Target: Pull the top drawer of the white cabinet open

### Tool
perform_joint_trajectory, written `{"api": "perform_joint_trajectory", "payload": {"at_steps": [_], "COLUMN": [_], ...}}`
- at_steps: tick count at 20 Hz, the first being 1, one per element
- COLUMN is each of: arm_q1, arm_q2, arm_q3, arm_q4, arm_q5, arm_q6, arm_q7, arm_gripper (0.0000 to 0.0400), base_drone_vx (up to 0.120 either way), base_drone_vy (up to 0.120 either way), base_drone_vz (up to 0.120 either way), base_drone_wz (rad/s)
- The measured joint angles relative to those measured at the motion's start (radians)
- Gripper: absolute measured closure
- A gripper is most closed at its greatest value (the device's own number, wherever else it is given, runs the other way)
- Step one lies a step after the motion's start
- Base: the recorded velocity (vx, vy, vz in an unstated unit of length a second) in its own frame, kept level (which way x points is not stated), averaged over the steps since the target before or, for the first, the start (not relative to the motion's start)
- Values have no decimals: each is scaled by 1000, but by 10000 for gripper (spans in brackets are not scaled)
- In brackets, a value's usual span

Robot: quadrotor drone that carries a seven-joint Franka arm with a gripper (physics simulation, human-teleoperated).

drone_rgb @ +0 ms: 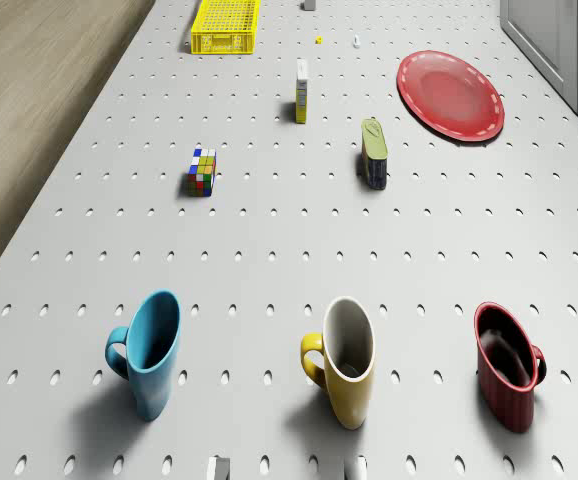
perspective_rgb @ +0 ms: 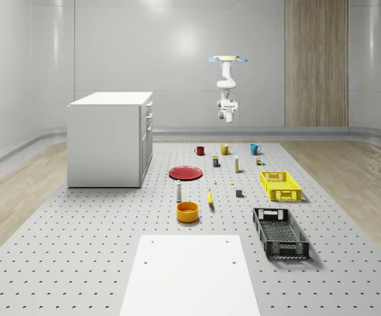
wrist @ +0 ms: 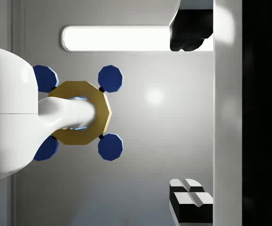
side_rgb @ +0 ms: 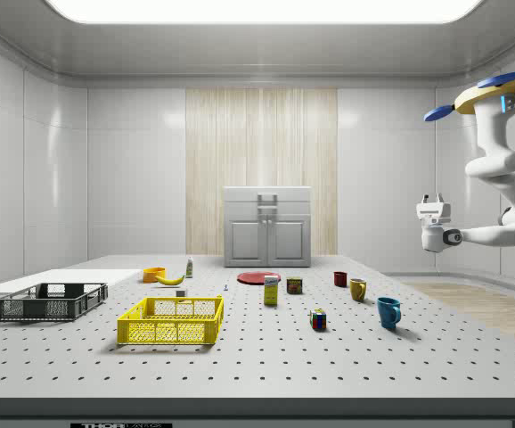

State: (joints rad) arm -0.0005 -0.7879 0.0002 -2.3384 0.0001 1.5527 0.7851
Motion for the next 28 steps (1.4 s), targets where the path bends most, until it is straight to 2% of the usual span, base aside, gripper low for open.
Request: {"api": "perform_joint_trajectory", "payload": {"at_steps": [4, 10, 15, 18, 21, 24, 28], "arm_q1": [-2, -4, -5, -6, -5, 37, 108], "arm_q2": [13, 53, 76, 82, 85, 84, 70], "arm_q3": [1, 2, 3, 3, -3, -214, -443], "arm_q4": [85, 206, 266, 283, 291, 254, 132], "arm_q5": [1, 2, 2, 2, 14, 344, 697], "arm_q6": [-69, -145, -178, -187, -190, -196, -197], "arm_q7": [-1, -2, -2, -3, -4, -54, -113], "arm_gripper": [68, 89, 93, 94, 95, 90, 88], "base_drone_vx": [0, 0, 0, 0, 0, 0, 120], "base_drone_vy": [0, 0, 0, 0, 0, -13, -120], "base_drone_vz": [0, 0, 40, 120, 13, 0, 30], "base_drone_wz": [0, 0, 0, 0, 0, 0, 0]}}
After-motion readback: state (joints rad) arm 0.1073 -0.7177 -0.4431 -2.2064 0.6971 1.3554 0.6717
